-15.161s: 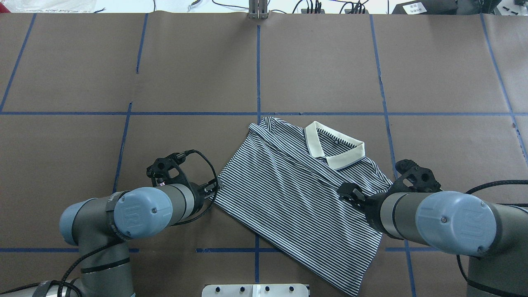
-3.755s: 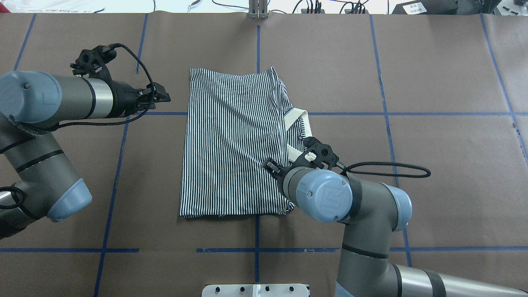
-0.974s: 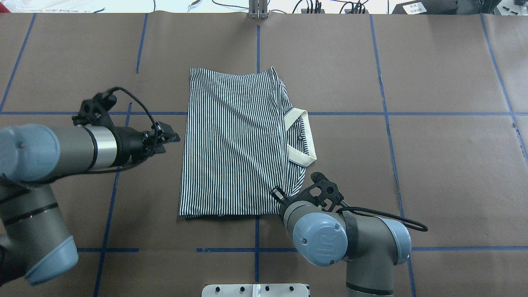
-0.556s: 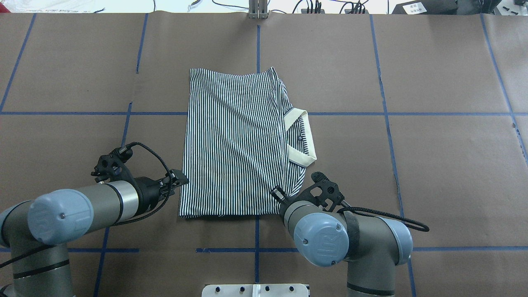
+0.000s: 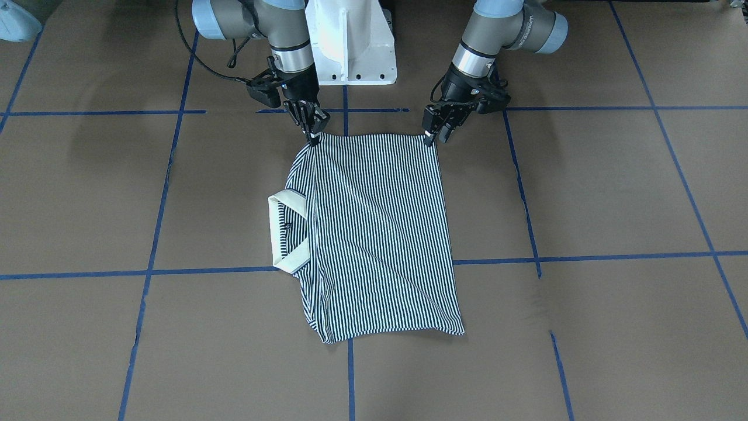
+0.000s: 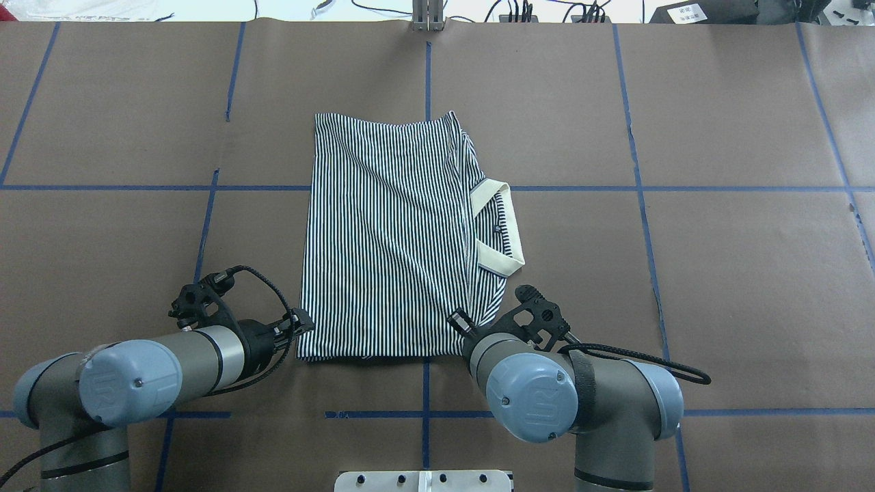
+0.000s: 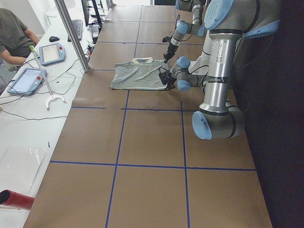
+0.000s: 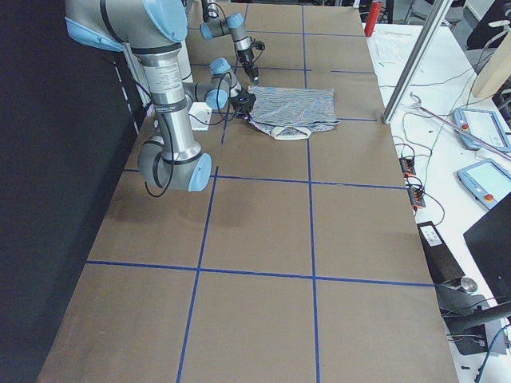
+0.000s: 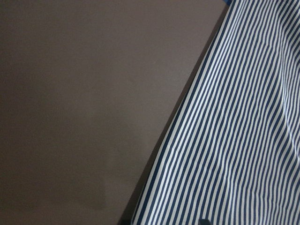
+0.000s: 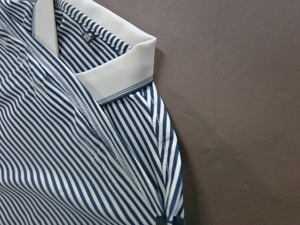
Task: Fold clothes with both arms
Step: 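Move the left gripper to the other near corner of the shirt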
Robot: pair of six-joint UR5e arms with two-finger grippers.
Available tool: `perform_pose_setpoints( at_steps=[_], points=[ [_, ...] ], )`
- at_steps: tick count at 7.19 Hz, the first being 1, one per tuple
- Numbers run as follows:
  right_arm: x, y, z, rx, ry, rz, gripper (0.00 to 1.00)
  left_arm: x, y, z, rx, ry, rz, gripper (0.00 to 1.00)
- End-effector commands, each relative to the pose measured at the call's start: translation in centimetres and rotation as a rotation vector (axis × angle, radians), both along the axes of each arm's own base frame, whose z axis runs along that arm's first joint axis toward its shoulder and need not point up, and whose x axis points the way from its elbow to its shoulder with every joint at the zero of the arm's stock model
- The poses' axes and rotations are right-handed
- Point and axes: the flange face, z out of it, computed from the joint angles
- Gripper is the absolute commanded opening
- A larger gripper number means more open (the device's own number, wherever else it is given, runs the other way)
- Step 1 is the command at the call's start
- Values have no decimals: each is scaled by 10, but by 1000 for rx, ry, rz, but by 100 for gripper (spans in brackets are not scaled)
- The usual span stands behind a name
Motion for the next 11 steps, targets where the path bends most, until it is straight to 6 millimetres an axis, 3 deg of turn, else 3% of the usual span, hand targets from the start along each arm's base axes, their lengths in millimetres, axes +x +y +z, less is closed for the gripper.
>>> perform_pose_setpoints(
  at_steps=[1,4,7,9,11],
  points=[
    [0,0,0,0,0,0,0,9,15,4,-1,-8,32,55],
    [0,0,0,0,0,0,0,13,21,7,-5,-22,43,48],
    [-1,0,-1,0,-2,-1,0,14,21,3,-3,-16,45,0],
    [0,0,-1,0,-3,-1,0,13,21,3,-3,-16,43,0],
    [9,0,-10,5,-24,3,0,-3,23,-21,7,35,41,0]
  ],
)
